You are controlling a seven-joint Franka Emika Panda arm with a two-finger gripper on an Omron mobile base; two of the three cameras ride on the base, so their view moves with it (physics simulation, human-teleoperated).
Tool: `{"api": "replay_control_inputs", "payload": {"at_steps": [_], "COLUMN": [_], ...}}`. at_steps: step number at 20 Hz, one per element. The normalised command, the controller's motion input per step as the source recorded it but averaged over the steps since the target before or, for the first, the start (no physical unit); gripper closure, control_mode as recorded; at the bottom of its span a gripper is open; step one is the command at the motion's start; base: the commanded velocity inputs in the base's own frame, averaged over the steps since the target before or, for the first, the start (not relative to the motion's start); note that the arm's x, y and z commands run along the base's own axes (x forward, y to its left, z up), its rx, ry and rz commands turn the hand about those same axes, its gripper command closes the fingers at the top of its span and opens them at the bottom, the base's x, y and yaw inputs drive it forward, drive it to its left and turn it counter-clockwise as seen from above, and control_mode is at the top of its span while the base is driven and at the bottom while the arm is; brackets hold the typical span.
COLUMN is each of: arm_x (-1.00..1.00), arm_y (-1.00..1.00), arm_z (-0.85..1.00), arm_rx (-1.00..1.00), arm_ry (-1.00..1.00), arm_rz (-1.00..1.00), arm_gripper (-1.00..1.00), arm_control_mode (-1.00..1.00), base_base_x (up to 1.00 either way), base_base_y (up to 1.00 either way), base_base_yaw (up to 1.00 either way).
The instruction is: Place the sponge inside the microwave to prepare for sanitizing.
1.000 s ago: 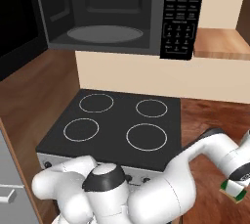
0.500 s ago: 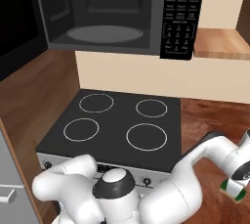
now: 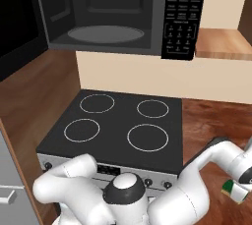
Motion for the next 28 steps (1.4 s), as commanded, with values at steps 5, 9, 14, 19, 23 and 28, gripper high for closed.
{"api": "replay_control_inputs", "payload": {"at_steps": [5,9,14,19,23,28], "arm_x": [0.0,0.0,0.0,-0.08,-0.08,-0.06], "arm_y": [-0.02,0.0,0.01,0.01,0.02,0.08], "arm_z": [-0.1,-0.07,-0.05,-0.01,0.0,0.0], "arm_rx": [0.07,0.03,0.01,0.0,0.0,0.0], "arm_ry": [0.04,0.06,0.07,0.01,0.0,0.0], "arm_rz": [0.0,-0.01,-0.05,-0.07,-0.07,-0.05], "arm_gripper": [-1.0,-1.0,-1.0,-1.0,-1.0,-1.0], "arm_control_mode": [-1.0,-1.0,-1.0,-1.0,-1.0,-1.0], "base_base_x": [0.0,0.0,0.0,0.0,0.0,0.0], "base_base_y": [0.0,0.0,0.0,0.0,0.0,0.0], "base_base_yaw": [0.0,0.0,0.0,0.0,0.0,0.0]}}
